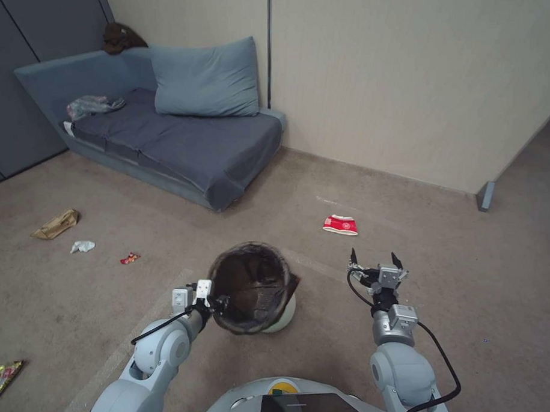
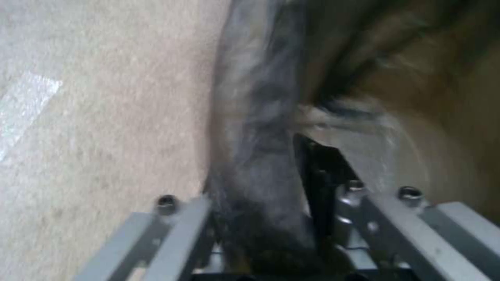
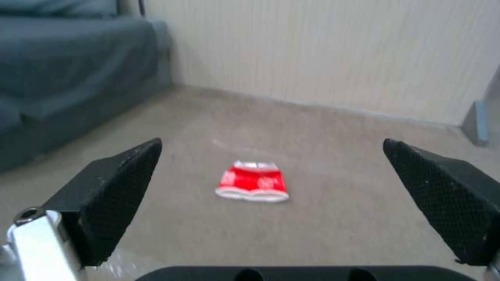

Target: Pick up the trash bin, then pick up the garbage from the floor and place it into the trash bin.

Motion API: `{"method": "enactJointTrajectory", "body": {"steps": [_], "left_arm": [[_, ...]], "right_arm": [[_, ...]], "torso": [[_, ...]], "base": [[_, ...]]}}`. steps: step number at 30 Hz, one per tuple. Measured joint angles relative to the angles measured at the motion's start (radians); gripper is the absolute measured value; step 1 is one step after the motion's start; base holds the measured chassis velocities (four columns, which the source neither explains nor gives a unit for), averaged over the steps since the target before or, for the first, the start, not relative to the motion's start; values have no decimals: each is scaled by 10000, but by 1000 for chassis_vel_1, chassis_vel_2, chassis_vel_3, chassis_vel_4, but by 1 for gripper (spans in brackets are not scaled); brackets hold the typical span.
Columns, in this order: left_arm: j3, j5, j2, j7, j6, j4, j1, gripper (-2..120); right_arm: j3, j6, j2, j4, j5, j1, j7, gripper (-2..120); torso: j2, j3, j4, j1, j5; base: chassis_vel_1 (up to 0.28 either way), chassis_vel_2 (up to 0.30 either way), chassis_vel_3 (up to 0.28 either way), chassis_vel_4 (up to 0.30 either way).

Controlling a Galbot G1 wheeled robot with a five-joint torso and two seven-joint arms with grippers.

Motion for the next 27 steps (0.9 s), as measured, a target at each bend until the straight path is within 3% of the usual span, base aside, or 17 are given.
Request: {"method": "enactJointTrajectory", "body": {"steps": [1, 2, 5, 19, 27], "left_arm": [[-3, 2, 1, -2, 0, 12, -1, 18], [10, -16, 4, 40, 1, -12, -9, 11], [33, -25, 2, 46, 1, -39, -15, 5], [-143, 29, 10, 174, -26, -448, 25, 0], [-873, 45, 305, 376, -58, -2292, 161, 0]], "right_arm": [[4, -3, -12, -1, -2, -2, 1, 100], [12, -3, 4, -10, -6, -23, 8, 100], [9, -1, 3, -14, -12, -18, 6, 100], [42, 35, -6, -51, -22, -24, 27, 100], [69, 38, -15, -55, -32, -21, 35, 100]], "torso": [[0, 0, 10, 0, -3], [0, -1, -2, 0, 7], [0, -4, 2, 0, 5], [2, -7, 6, 0, 11], [3, -9, 7, -1, 15]], "base": [[0, 0, 0, 0], [0, 0, 0, 0], [0, 0, 0, 0], [0, 0, 0, 0], [0, 0, 0, 0]]}}
